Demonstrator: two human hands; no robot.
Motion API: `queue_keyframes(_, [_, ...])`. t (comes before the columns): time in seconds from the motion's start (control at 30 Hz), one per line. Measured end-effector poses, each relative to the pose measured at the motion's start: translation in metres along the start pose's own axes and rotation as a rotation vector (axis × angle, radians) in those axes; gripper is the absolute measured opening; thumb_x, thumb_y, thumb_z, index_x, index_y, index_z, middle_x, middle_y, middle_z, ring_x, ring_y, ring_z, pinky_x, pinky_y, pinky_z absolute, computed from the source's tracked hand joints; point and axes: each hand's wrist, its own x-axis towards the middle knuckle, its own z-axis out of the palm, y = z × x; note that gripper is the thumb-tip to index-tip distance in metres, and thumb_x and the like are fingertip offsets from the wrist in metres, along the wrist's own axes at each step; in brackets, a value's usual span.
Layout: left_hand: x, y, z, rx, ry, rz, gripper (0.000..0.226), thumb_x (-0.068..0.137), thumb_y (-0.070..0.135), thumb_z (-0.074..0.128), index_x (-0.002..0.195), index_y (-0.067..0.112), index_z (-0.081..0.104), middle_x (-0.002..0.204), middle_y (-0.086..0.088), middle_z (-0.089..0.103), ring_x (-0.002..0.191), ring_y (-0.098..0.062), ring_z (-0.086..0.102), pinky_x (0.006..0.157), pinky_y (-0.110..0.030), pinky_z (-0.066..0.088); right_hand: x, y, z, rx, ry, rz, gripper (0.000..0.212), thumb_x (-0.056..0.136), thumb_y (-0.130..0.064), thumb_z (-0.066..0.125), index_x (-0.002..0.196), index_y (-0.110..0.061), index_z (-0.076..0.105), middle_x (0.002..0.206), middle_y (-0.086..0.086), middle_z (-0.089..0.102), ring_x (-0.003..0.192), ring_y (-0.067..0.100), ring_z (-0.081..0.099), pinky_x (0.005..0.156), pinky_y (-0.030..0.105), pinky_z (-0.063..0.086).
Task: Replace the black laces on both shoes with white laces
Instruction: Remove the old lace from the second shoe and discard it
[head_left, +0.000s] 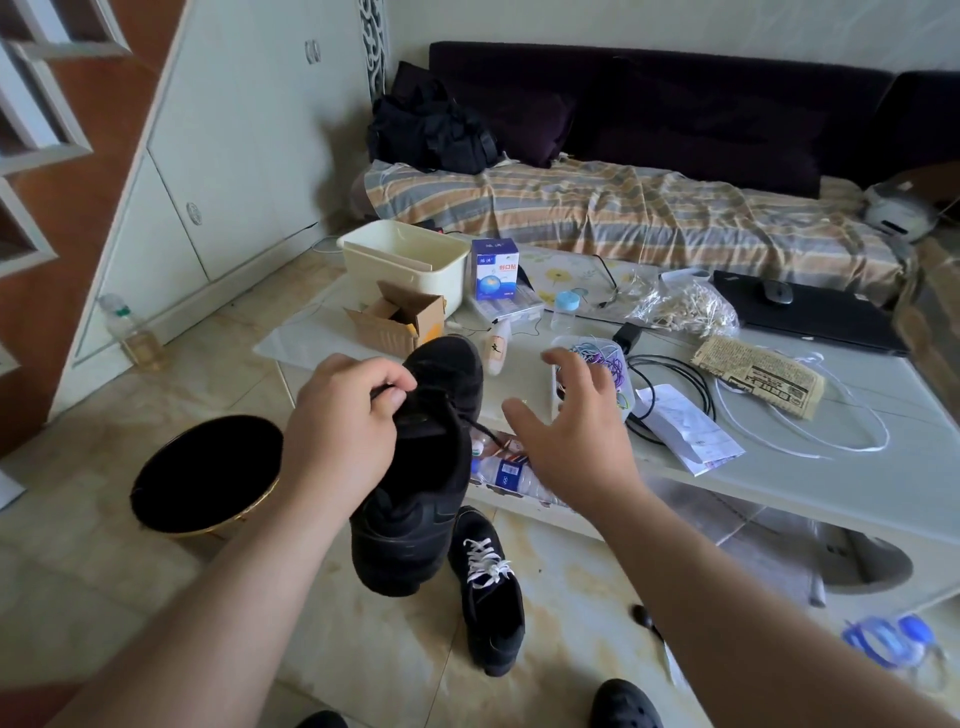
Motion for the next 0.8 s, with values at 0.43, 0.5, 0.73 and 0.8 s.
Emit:
queue_keyframes(0.43, [-0.016, 0.038, 0.001, -0.156, 0.018, 0.040, 0.029, 0.086, 0.039, 0.075, 0.111, 0.046, 0.062, 0.100, 0.013, 0.054, 0.089, -0.007, 0.058, 0.086, -0.039, 0.053, -0.007, 0.001, 0.011, 0.345, -0.005, 0.050, 0.011, 0.091, -0.037, 0.075, 0.098, -0.028, 0.075, 0.086, -0.016, 0.075, 0.081, 0.001, 0.070, 0.071, 0.027, 0.057])
queue_keyframes(0.5, [-0.017, 0.040, -0.004, -0.178, -0.075, 0.024, 0.050, 0.081, 0.047, 0.077, 0.124, 0.048, 0.054, 0.107, 0.014, 0.053, 0.102, -0.008, 0.055, 0.094, -0.040, 0.050, -0.006, 0.004, 0.014, 0.490, 0.003, 0.106, 0.011, 0.091, -0.034, 0.078, 0.097, -0.025, 0.077, 0.087, -0.010, 0.078, 0.084, 0.010, 0.075, 0.078, 0.039, 0.063])
queue_keyframes(0.73, [-0.011, 0.051, -0.010, -0.228, -0.018, 0.189, 0.047, 0.077, 0.064, 0.065, 0.118, 0.041, 0.058, 0.111, 0.013, 0.057, 0.109, -0.013, 0.055, 0.100, -0.047, 0.047, -0.011, 0.000, 0.013, 0.733, -0.009, 0.086, 0.008, 0.092, -0.020, 0.079, 0.098, -0.016, 0.077, 0.091, 0.004, 0.080, 0.090, 0.022, 0.077, 0.085, 0.043, 0.063])
queue_keyframes(0.8, [-0.004, 0.050, -0.008, -0.119, 0.015, 0.240, 0.033, 0.080, 0.057, 0.064, 0.110, 0.043, 0.067, 0.107, 0.014, 0.060, 0.106, -0.019, 0.059, 0.097, -0.049, 0.049, -0.014, -0.003, 0.011, 0.733, -0.017, 0.053, 0.005, 0.094, -0.018, 0.077, 0.098, -0.017, 0.076, 0.089, 0.002, 0.080, 0.086, 0.018, 0.077, 0.078, 0.036, 0.063])
